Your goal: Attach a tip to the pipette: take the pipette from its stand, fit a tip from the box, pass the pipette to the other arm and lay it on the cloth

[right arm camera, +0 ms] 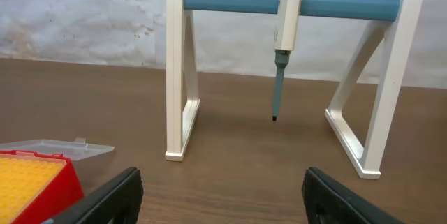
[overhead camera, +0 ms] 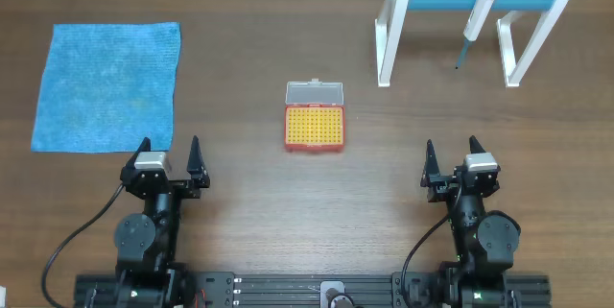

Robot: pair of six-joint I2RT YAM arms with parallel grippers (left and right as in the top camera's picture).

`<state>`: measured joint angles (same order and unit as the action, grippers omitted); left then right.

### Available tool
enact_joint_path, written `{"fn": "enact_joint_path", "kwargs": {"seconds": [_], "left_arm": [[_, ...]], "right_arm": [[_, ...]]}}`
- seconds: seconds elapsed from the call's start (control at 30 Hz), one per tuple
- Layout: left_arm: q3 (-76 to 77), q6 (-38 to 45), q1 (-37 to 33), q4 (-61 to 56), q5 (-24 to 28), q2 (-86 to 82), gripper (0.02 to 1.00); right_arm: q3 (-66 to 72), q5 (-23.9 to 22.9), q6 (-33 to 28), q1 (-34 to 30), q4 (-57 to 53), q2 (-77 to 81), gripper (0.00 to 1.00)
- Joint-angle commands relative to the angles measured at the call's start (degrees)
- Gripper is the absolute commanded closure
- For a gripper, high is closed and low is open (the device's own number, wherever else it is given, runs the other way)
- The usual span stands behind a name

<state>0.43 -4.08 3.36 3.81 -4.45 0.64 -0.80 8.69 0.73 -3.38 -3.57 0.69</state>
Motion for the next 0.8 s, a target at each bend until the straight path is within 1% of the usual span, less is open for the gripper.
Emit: {"fn": "enact_joint_path", "kwargs": {"seconds": [0.03,0.07,0.33,0.4,0.53,0.6,0.63,0.7,0.8], "left_arm": [[-0.1,1.1,0.0,0.3,0.6,-0.4,0.163],[-0.1,1.1,0.0,0.3,0.6,-0.4,0.163],[-0.1,1.1,0.0,0.3,0.5,-0.4,0.161],[-0.1,1.1,0.0,0.3,0.6,-0.4,0.161],[-0.1,1.1,0.0,0.3,0.5,-0.4,0.161],[-0.1,1.1,0.0,0.3,0.5,-0.4,0.161],[-0.1,1.1,0.0,0.3,0.6,-0.4,0.161],[-0.1,1.1,0.0,0.3,0.5,-0.4,0.161],[-0.1,1.1,0.0,0.3,0.6,-0.4,0.161]], "right_arm": [[0.6,-0.2,-0.4,0.1,0.2,-0.6,0.264],[0.6,1.4,-0.4,0.1,0.4,-0.6,0.264],[0.6,1.5,-0.3,0.1,0.4,-0.6,0.264],[0.6,1.4,2.0,0.1,0.4,-0.6,0.264],[0.6,1.4,2.2,0.1,0.4,1.1,0.264],[-1.5,0.7,2.1,0.1,-0.1,5.8,0.261],[-4.4,-0.9,1.9,0.1,0.0,11.0,0.264],[-8.6,-1.7,0.9,0.1,0.3,18.6,0.264],[-13.9,-1.7,0.2,0.1,10.0,34.4,0.264]]}}
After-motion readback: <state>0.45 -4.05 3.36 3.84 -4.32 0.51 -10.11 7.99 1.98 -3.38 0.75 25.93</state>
